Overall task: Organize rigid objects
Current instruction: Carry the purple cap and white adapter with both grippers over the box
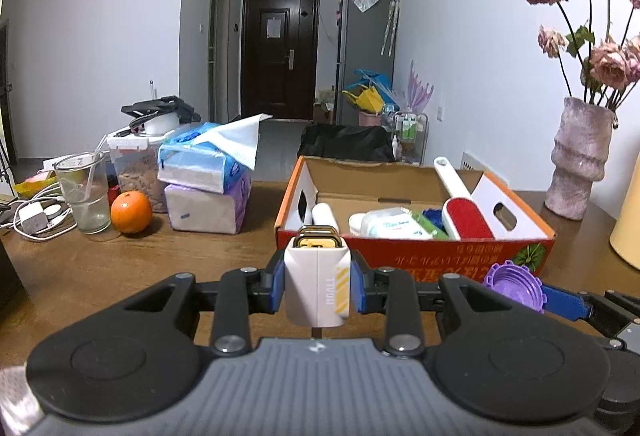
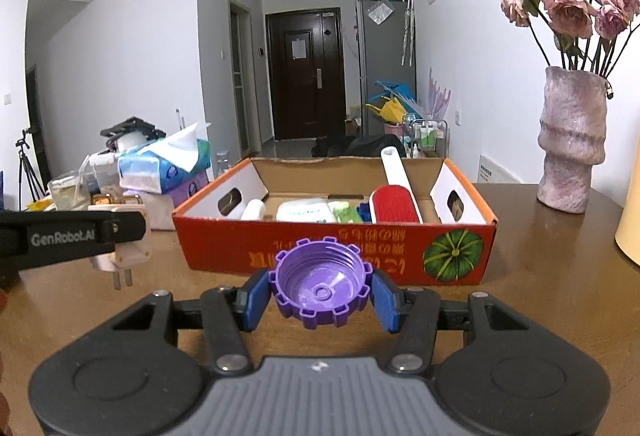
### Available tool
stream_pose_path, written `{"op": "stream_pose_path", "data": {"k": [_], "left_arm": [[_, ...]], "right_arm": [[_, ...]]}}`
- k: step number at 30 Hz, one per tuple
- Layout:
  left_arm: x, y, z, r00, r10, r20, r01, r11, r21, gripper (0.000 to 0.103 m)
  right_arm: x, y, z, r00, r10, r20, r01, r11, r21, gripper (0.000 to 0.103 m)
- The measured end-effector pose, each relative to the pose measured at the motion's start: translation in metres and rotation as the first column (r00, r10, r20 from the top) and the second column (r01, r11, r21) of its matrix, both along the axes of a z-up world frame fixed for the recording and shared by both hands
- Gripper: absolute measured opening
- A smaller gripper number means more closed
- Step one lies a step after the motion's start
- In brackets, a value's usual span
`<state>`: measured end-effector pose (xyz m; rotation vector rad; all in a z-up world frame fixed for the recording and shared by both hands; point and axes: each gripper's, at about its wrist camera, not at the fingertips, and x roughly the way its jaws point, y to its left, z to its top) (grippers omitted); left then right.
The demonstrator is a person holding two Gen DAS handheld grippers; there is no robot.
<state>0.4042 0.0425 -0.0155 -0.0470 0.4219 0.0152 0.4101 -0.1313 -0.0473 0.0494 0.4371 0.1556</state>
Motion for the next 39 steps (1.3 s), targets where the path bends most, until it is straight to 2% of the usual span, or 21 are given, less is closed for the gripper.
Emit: {"op": "stream_pose_path", "data": {"k": [14,39], "left_arm": [[0.035,-0.023,0.012,0.999,-0.014,0.037,0.015,0.999,-0.035,0.033],[0.110,-0.047,0.015,0.997,-0.042,0.057,0.045,0.998,-0.050,0.033]], "right_arm": [[0.024,-0.013,0.019,0.998,0.011,0.059,-0.011,1.000,0.004,0.053],[0.096,-0.033,0.022,0.995,-0.011,0.096,0.013,1.000,-0.013,0.053]]}}
